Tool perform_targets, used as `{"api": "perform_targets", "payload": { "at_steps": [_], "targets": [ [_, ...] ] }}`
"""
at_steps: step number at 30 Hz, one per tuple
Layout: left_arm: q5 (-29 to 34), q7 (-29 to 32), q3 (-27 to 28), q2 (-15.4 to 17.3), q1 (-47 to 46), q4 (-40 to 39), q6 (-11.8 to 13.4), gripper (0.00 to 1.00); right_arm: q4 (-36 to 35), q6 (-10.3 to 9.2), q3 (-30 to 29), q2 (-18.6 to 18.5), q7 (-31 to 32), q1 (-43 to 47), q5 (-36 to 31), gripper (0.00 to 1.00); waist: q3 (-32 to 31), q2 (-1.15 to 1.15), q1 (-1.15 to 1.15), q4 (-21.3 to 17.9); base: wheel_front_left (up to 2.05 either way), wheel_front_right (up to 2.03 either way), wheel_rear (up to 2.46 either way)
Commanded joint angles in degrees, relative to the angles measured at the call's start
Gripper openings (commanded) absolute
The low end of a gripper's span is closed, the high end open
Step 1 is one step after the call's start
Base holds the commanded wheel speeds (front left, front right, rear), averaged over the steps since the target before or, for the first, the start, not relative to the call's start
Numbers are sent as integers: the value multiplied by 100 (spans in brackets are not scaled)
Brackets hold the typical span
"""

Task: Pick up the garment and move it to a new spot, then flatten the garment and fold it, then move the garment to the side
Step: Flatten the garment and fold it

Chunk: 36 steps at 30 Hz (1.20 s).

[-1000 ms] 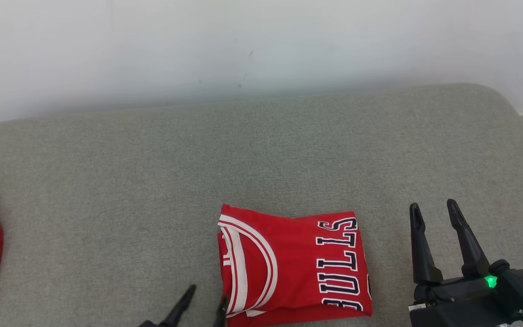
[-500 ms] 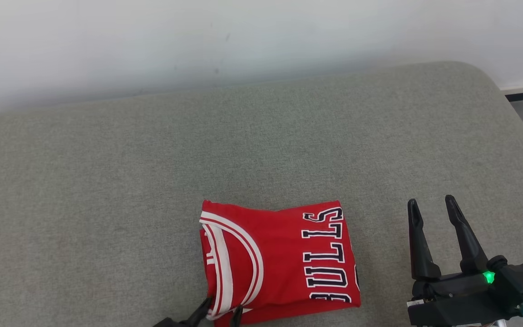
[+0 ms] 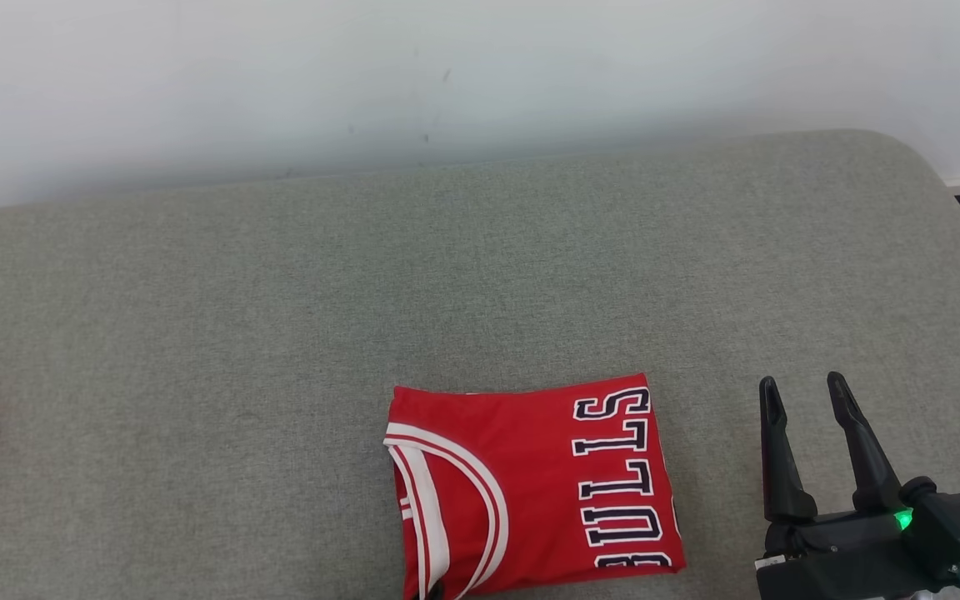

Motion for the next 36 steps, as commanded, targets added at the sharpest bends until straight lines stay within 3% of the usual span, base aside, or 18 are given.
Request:
{"api": "perform_targets", "payload": {
  "at_steps": [1,2,3,12,24,36],
  "targets": [
    [2,-2,3,32,68,54,4,0,40,-15,-16,0,-8,34,10,100,-8,0,0,27,0,0,0],
    [47,-3,72,19,46,28,4,19,66,-15,-23,-5,-8,31,14,100,-10,0,0,40,0,0,0],
    [75,-3,135,-14,30,5,4,100,88,-15,-27,-11,-8,26,17,100,-13,0,0,49,0,0,0],
    [207,-3,703,-148,-36,-247,4,100,147,-15,-72,-49,-8,24,35,100,-136,0,0,34,0,0,0],
    [624,-3,2706,-229,27,-1316,112,100,-6,-15,-129,-124,-7,287,-9,100,-459,0,0,130,0,0,0],
    [1038,-2,3388,-164,376,-1181,56,100,-3,-15,-160,-128,-7,806,23,100,-672,0,0,208,0,0,0]
  ]
}}
